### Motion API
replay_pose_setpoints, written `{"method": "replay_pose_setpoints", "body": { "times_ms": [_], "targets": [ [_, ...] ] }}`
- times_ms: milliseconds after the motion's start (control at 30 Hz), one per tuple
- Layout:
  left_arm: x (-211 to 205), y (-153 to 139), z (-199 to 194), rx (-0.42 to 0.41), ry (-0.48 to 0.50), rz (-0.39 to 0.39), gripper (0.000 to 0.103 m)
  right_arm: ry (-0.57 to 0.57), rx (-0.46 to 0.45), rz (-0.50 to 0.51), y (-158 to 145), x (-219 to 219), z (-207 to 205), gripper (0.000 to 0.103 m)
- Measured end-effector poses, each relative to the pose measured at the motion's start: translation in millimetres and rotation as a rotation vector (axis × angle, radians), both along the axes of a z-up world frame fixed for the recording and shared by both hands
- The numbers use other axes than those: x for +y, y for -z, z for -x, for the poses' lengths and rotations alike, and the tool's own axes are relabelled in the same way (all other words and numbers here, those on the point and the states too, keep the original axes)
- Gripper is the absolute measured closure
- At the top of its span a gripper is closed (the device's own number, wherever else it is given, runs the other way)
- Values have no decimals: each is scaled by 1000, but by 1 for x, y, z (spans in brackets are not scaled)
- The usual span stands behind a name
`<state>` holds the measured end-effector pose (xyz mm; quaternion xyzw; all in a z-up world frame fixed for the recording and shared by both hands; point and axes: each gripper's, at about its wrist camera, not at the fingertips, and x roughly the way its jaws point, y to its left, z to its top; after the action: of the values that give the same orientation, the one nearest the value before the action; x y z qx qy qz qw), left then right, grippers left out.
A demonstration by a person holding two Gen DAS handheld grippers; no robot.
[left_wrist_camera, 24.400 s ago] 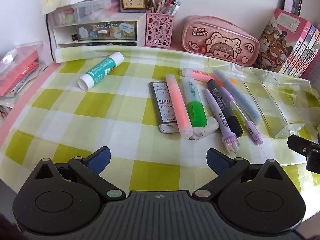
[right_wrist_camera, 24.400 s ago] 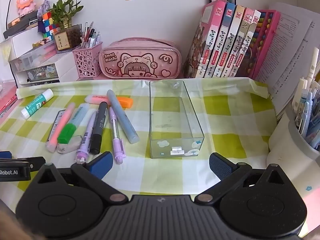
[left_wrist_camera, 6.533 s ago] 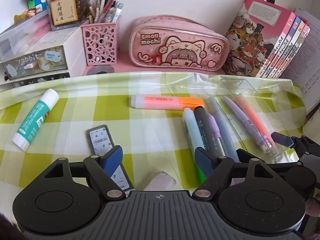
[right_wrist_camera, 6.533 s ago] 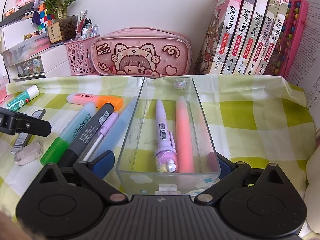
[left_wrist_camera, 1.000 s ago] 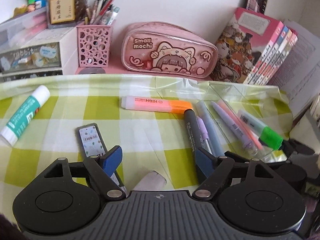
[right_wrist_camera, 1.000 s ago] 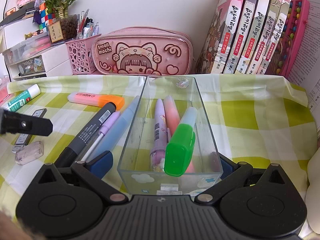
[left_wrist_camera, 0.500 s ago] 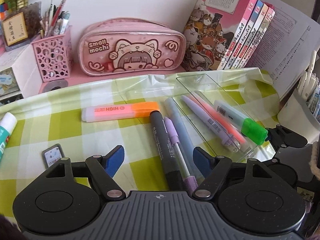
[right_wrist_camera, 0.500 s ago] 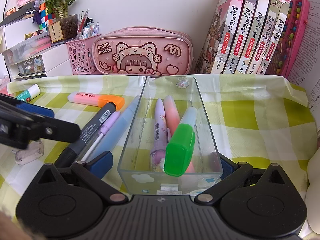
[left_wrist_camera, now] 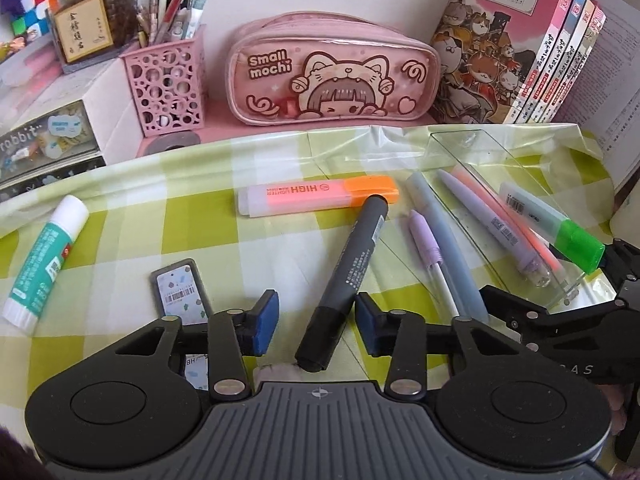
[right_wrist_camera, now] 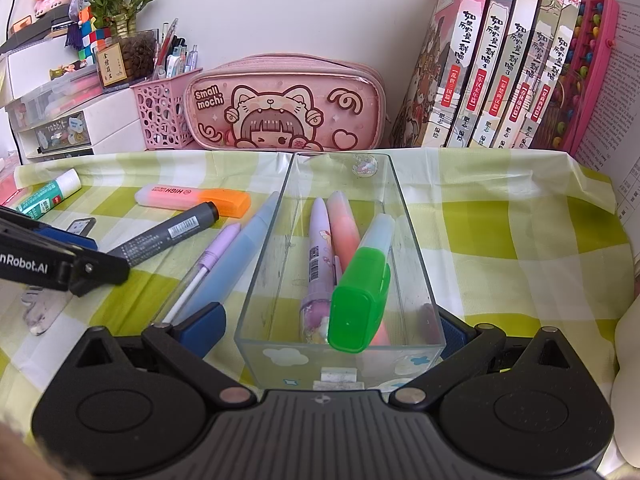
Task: Organize stationery
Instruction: 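Close the left gripper on the dark grey marker, then lift the dark grey marker with the left gripper over the clear box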
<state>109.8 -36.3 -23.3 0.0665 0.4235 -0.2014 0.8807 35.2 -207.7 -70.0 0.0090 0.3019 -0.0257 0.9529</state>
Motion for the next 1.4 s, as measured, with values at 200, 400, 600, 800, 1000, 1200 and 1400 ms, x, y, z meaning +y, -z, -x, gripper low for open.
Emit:
{"method": "replay_pose_setpoints", "body": {
  "times_ms": [200, 400, 600, 800, 1000, 1200, 1400],
  "targets": [
    [-24, -1, -4, -17, 79, -66, 72, 0, 0, 0, 1, -1, 0, 2],
    [-49, -4, -7, -22, 169, -198, 73, 0, -1, 0, 0, 0, 0, 2],
    [-65, -7, -13, 9, 248, -319, 73, 0, -1, 1, 0, 0, 0, 2],
    [-69, -7, -14, 63, 248, -328, 87, 0, 0, 1, 0, 0, 0, 2],
    [-59, -8, -16, 128, 201, -237, 87, 0, -1, 1, 0, 0, 0, 2],
    [-42, -8, -22, 233, 125, -66, 87, 0, -1, 1, 0, 0, 0, 2],
    [-18, 1, -34, 393, 6, 213, 88, 0, -1, 1, 0, 0, 0, 2]
  ]
}}
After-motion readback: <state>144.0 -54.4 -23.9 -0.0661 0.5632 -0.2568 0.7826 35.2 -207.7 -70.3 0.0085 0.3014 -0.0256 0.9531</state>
